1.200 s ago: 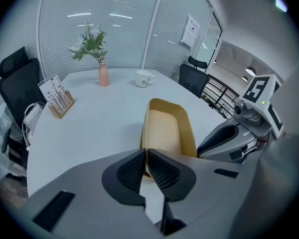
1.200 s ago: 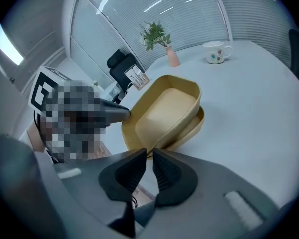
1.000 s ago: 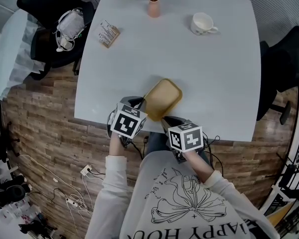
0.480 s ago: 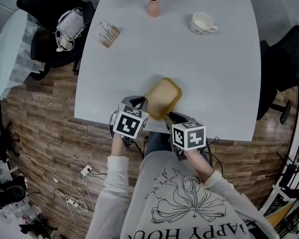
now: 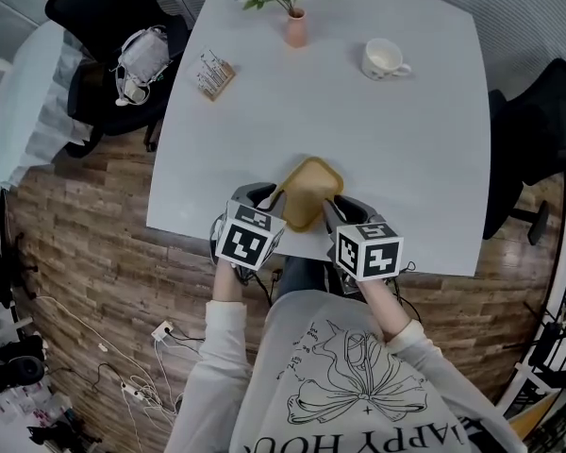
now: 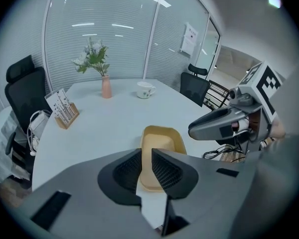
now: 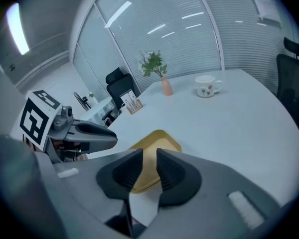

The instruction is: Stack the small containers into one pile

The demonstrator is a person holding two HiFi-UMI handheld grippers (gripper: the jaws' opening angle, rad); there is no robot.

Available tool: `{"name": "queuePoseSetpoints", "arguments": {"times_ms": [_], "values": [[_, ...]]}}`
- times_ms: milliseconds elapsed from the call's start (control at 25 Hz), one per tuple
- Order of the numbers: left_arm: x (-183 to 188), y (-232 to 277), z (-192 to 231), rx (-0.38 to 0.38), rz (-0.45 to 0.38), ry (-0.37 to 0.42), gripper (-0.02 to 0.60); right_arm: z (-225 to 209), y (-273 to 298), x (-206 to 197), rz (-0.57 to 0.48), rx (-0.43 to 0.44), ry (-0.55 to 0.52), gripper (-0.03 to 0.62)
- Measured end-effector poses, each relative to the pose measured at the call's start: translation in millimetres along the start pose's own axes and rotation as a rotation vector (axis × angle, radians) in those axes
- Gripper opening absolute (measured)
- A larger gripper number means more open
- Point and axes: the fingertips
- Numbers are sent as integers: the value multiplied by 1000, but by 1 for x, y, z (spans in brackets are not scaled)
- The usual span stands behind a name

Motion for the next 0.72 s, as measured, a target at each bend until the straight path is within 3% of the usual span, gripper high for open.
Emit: {"name": "queuePoseSetpoints", "arguments": {"times_ms": [280,520,720], "values": [[43,-30,-3,80,-160,-15,46,2,-20,62,-161,-35,-124,64],[86,-72,20,242,-356,-97,37,11,-41,118,-310,-70,-222,35],[118,-105,34,302,-495,-167,35,15,-56,153,-405,-75,-243,13]]}}
Point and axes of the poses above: the fingertips, and each gripper's own axes: y forward along the fingers, z to its left, x out of its top, and after that the axes turned 5 degrees about z, right-handed
